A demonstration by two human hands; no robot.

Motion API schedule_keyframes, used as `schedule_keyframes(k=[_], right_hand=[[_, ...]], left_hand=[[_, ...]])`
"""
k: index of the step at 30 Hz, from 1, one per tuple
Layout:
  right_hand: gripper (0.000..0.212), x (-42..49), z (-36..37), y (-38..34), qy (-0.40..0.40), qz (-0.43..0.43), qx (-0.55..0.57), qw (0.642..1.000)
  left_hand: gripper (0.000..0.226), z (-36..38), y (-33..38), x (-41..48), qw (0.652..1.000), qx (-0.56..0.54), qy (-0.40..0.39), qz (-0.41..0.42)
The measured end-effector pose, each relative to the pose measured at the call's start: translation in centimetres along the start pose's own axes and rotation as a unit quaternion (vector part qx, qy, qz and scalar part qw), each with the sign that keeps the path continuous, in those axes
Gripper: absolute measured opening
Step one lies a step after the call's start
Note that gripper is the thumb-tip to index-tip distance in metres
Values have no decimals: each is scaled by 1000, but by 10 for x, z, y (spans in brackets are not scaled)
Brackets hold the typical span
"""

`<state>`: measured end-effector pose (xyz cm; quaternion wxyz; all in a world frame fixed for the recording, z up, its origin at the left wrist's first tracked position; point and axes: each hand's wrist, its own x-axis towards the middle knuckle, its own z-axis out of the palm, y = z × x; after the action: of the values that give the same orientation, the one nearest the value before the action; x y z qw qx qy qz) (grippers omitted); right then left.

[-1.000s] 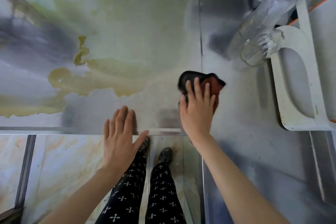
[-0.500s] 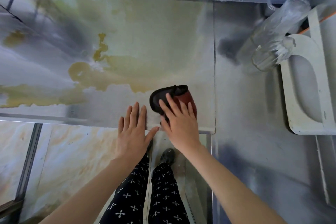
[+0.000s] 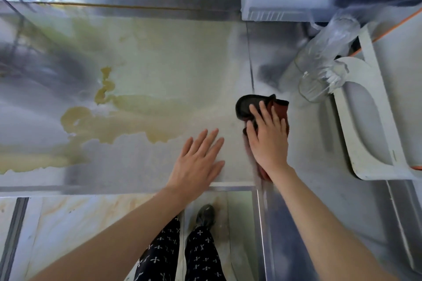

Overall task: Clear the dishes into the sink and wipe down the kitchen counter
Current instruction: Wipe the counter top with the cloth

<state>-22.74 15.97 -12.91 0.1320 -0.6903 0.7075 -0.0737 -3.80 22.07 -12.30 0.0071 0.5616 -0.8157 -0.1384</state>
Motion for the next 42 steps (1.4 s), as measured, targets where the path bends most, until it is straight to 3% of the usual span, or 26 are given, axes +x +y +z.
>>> schedule_keyframes(k=[2,4,11,14,17,18,21,23,26,29,31,33,39,42], right_hand=[[49,26,-4,10,24,88,14,996],[48,38,-3,7,40,119,23,992],[54,43,-9,23,-31,-116,12,993],[47,79,-10,25,26,-20,68,997],[48,100,-7,-6,52,121,220,966],[52,99,-6,-18,30,99,216,971],[49,78,1,-34,-59,-108,87,989],[53,85,-3,-22,-72,-168,12,983],[50,126,-10,0,-33,-92,-31,995],[47,154,-12,0,-12,13,0,1000],[46,156,-11,-9,-10,37,21,999],[45,144,-10,-14,-19,8,23,1000],[50,86,-4,-7,-59,-194,-16,979],[49,106,-5,-4,-37,-138,-24,989]], left_hand=[[50,7,-1,11,999,13,3,32],[49,11,-3,23,998,24,16,55],[49,12,-5,30,997,35,40,60],[49,12,-6,30,997,38,35,62],[48,13,-7,30,997,37,39,63],[48,14,-7,30,996,38,42,64],[48,14,-7,31,996,40,51,66],[47,15,-7,31,995,36,60,64],[47,17,-8,31,995,39,67,63],[47,19,-8,30,994,38,75,63],[47,18,-8,30,994,41,75,63],[47,18,-8,30,994,48,74,62],[47,17,-8,29,994,51,73,58],[47,15,-7,30,994,56,77,55]])
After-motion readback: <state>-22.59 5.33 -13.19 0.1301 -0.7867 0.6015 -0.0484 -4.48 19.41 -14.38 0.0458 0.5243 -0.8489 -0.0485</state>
